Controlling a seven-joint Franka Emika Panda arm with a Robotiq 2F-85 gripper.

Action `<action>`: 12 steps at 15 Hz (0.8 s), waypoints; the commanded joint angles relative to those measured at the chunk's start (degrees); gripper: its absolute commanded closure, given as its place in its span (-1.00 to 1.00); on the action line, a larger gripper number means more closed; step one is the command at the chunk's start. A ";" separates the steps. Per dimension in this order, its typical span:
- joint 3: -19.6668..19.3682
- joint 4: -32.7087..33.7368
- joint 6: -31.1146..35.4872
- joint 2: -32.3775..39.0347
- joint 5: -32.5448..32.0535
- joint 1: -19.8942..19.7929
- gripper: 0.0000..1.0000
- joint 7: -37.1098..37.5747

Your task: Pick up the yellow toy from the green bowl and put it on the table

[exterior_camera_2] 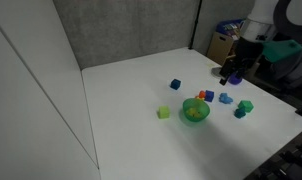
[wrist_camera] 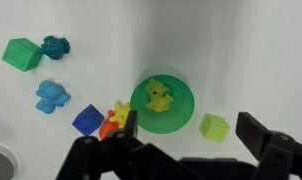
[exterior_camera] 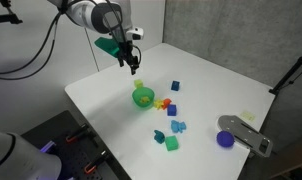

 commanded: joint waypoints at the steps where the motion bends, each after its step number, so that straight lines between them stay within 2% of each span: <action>1: -0.79 4.45 1.92 6.87 -0.21 0.52 -1.00 -0.19; 12: -3.33 16.74 3.57 25.98 -3.09 2.44 -1.00 1.98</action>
